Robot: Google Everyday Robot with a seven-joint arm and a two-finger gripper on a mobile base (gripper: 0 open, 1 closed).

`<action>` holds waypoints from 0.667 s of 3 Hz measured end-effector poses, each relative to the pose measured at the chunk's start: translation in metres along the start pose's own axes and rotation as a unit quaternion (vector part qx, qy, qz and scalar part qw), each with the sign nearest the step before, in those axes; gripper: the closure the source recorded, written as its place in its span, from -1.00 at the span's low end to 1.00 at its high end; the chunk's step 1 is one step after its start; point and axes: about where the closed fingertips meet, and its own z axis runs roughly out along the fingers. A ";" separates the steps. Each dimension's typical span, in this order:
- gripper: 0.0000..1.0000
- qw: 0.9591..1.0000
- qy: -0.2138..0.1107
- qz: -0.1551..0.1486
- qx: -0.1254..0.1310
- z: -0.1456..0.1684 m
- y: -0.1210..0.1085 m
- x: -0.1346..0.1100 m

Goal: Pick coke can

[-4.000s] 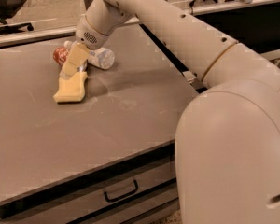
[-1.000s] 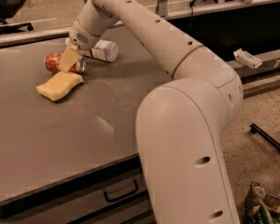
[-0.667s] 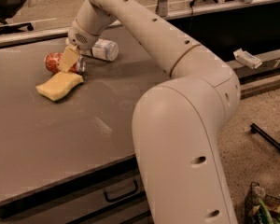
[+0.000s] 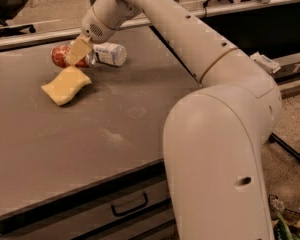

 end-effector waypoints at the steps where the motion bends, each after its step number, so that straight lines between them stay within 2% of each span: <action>1: 1.00 0.999 -0.033 -0.013 0.019 -0.034 -0.002 -0.024; 2: 1.00 0.999 -0.039 -0.021 0.026 -0.048 -0.001 -0.035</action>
Offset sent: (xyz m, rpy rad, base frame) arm 0.0001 -0.0195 0.0883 0.0849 -0.1131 -0.0149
